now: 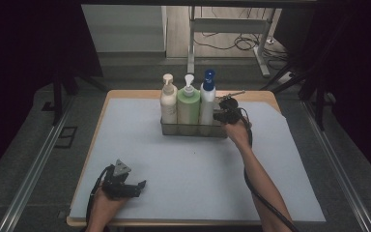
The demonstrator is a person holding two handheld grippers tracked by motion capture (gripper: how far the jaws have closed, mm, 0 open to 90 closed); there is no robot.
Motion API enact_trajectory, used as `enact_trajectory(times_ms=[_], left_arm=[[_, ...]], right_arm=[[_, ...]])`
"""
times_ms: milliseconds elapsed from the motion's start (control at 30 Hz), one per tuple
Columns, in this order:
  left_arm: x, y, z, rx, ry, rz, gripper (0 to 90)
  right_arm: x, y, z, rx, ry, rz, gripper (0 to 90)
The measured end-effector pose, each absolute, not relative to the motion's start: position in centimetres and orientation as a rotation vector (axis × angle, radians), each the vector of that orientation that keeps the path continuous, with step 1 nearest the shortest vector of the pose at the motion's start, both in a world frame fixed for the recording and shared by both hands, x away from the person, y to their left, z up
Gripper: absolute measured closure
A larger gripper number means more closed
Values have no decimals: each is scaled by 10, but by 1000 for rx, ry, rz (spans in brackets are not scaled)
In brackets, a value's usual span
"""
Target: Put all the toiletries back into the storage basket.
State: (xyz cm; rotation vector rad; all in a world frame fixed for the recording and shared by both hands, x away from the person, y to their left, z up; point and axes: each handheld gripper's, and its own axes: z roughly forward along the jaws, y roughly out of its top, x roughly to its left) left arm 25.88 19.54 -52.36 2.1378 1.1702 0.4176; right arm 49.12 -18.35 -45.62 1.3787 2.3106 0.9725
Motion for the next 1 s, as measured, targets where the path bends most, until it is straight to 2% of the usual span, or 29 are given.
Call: enact_trajectory(times_ms=[200,433,1000], left_arm=[[259,195,-524,2138,1170,418,123],[259,195,-524,2130,1172,419,123],[258,195,-524,2129,1172,419,124]], right_arm=[[489,-185,-456,1385,2302,987,891],[483,-189,-450,1345,2286,983,785],[466,-198,-434,1276,2271,925,435]])
